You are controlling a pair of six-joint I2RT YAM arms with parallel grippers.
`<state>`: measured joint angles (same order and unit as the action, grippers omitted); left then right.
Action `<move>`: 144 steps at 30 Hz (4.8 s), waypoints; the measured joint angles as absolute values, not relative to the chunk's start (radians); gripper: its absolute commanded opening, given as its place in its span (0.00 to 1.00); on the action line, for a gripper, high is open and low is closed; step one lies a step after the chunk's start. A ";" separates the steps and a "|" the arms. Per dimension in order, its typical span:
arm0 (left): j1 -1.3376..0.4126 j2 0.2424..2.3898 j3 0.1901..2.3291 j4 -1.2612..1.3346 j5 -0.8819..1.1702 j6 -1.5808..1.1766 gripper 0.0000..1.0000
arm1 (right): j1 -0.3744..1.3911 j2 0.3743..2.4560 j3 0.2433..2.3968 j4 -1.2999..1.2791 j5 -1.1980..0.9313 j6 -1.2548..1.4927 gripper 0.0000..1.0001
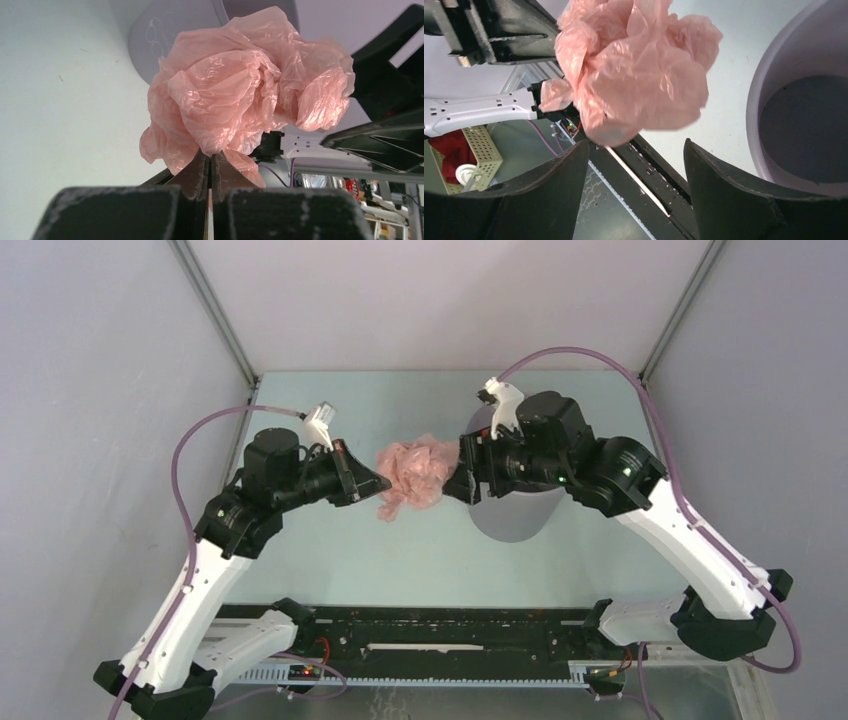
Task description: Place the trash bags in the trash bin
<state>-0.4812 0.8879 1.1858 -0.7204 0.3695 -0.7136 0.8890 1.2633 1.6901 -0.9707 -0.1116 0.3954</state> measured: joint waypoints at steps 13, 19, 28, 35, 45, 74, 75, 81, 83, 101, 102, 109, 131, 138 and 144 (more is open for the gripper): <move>-0.469 0.848 1.186 -0.694 0.412 -0.752 0.00 | 0.880 1.301 1.666 -0.879 -0.107 0.370 0.03; -0.430 0.826 1.186 -0.784 0.305 -0.739 0.00 | 0.815 1.235 1.598 -0.856 -0.110 0.372 0.00; -0.415 0.833 1.242 -0.997 -0.001 -0.696 0.00 | 0.764 1.200 1.509 -0.845 -0.181 0.372 0.00; -0.400 0.822 1.281 -1.084 -0.174 -0.675 0.00 | 0.754 1.184 1.491 -0.857 -0.191 0.367 0.00; -0.398 0.814 1.273 -1.181 -0.225 -0.692 0.00 | 0.763 1.179 1.511 -0.893 -0.189 0.337 0.00; -0.375 0.789 1.175 -1.079 0.050 -0.513 0.98 | 0.776 1.335 1.625 -0.838 -0.344 0.233 0.00; -0.374 0.777 1.184 -1.079 0.064 -0.484 0.98 | 0.781 1.344 1.621 -0.831 -0.356 0.221 0.00; -0.374 0.788 1.300 -1.055 0.216 -0.381 0.98 | 0.797 1.488 1.705 -0.811 -0.378 0.224 0.00; -0.374 0.822 1.316 -0.978 0.277 -0.384 0.98 | 0.810 1.573 1.784 -0.809 -0.347 0.255 0.00; -0.493 0.908 0.905 -0.395 0.395 -0.660 1.00 | 0.748 1.732 1.890 -0.825 -0.251 0.886 0.00; -0.522 0.908 0.902 -0.381 0.383 -0.666 1.00 | 0.748 1.728 1.881 -0.825 -0.256 0.902 0.00; -0.606 0.956 0.899 -0.371 0.186 -0.673 0.87 | 0.748 1.664 1.810 -0.789 -0.290 0.970 0.00; -0.302 0.801 0.898 -0.617 0.347 -0.537 0.01 | 0.642 1.621 1.823 -0.786 -0.385 0.725 0.00; -0.302 0.702 0.898 -0.719 0.419 -0.487 0.00 | 0.617 1.621 1.828 -0.813 -0.535 0.577 0.22; -0.300 0.707 0.899 -0.767 0.532 -0.463 0.00 | 0.619 1.610 1.818 -0.805 -0.661 0.480 0.67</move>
<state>-0.3004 0.7071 0.8993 -0.7670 0.5316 -0.4629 0.6193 1.6100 1.8179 -0.8051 -0.6613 0.4797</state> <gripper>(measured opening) 0.008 0.563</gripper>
